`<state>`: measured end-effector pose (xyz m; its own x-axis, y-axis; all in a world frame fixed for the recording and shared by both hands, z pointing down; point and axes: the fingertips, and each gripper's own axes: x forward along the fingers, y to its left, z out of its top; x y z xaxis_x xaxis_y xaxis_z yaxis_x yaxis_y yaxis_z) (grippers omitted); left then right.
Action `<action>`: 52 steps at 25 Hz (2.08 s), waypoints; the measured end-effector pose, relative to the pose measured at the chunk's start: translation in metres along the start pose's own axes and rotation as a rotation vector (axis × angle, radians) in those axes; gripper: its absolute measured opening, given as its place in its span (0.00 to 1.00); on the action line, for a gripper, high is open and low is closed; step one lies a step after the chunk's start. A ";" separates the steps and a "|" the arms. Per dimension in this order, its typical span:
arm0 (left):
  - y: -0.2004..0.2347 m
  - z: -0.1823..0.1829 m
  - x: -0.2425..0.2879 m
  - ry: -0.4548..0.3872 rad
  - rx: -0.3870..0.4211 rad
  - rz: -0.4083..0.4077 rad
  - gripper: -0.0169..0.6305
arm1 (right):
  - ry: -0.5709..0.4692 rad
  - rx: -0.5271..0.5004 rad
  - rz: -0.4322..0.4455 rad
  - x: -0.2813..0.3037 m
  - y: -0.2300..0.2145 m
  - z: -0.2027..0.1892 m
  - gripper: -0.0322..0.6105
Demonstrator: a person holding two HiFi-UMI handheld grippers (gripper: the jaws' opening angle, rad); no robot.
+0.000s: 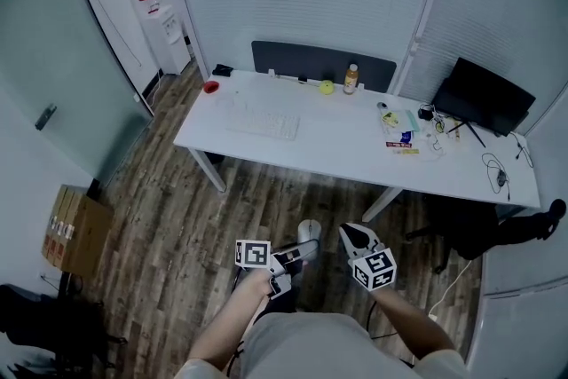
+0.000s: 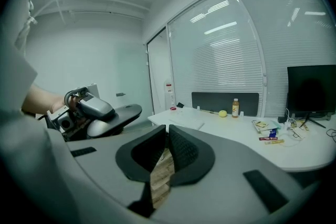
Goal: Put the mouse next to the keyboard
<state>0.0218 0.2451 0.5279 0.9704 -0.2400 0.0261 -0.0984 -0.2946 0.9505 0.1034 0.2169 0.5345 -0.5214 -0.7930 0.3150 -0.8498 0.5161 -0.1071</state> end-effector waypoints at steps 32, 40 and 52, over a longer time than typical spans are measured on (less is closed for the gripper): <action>0.053 0.179 0.015 0.142 -0.120 -0.164 0.25 | 0.032 0.018 -0.188 0.164 -0.063 0.042 0.11; 0.076 0.202 0.028 0.142 -0.073 -0.113 0.25 | 0.060 0.015 -0.174 0.183 -0.086 0.043 0.11; 0.114 0.245 0.076 0.122 -0.084 -0.048 0.25 | 0.113 -0.007 -0.098 0.231 -0.148 0.046 0.11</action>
<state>0.0300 -0.0338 0.5624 0.9937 -0.1117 0.0126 -0.0375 -0.2232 0.9741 0.1050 -0.0576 0.5793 -0.4236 -0.7985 0.4276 -0.8955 0.4404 -0.0646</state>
